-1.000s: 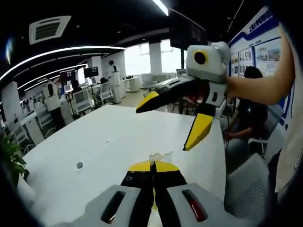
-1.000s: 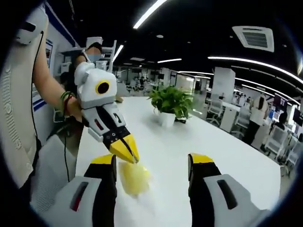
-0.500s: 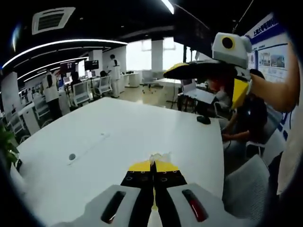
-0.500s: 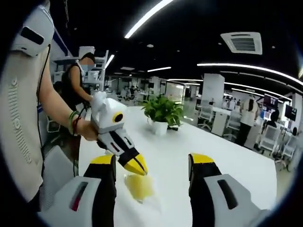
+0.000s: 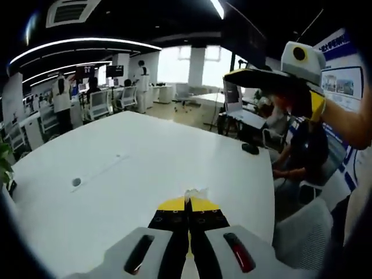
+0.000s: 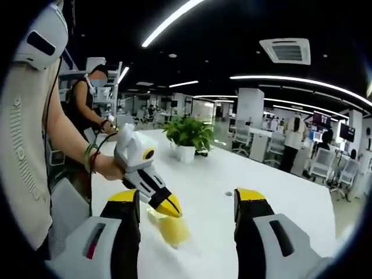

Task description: Compare the silicone blocks by pressing each to a similar depth, holding the contact briefly, and releasing to observe deformation and rebound differences across the visible hardness samples.

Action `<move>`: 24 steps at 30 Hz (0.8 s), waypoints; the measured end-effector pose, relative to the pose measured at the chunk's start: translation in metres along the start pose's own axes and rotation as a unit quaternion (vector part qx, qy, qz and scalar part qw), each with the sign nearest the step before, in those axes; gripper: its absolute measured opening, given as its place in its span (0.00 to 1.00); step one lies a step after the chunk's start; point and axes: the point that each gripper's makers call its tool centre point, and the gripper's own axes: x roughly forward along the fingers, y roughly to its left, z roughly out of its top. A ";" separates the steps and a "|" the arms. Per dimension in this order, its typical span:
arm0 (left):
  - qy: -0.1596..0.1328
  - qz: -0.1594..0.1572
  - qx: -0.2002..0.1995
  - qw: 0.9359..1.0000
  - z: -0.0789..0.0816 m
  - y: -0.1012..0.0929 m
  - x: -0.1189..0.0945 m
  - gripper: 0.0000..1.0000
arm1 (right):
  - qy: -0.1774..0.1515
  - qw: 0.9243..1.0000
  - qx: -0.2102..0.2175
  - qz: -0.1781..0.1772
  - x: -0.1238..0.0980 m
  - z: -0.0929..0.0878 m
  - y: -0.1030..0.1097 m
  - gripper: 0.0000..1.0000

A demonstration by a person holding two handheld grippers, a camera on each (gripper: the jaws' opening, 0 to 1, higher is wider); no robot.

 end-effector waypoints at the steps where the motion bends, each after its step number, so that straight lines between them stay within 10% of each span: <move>1: -0.002 0.001 -0.005 1.000 -0.001 0.001 0.002 0.00 | 0.001 1.000 0.003 -0.001 0.000 -0.003 0.000 0.61; 24: -0.005 0.034 -0.127 0.991 -0.026 0.042 0.040 0.00 | 0.042 0.992 0.104 -0.060 -0.039 -0.074 0.006 0.59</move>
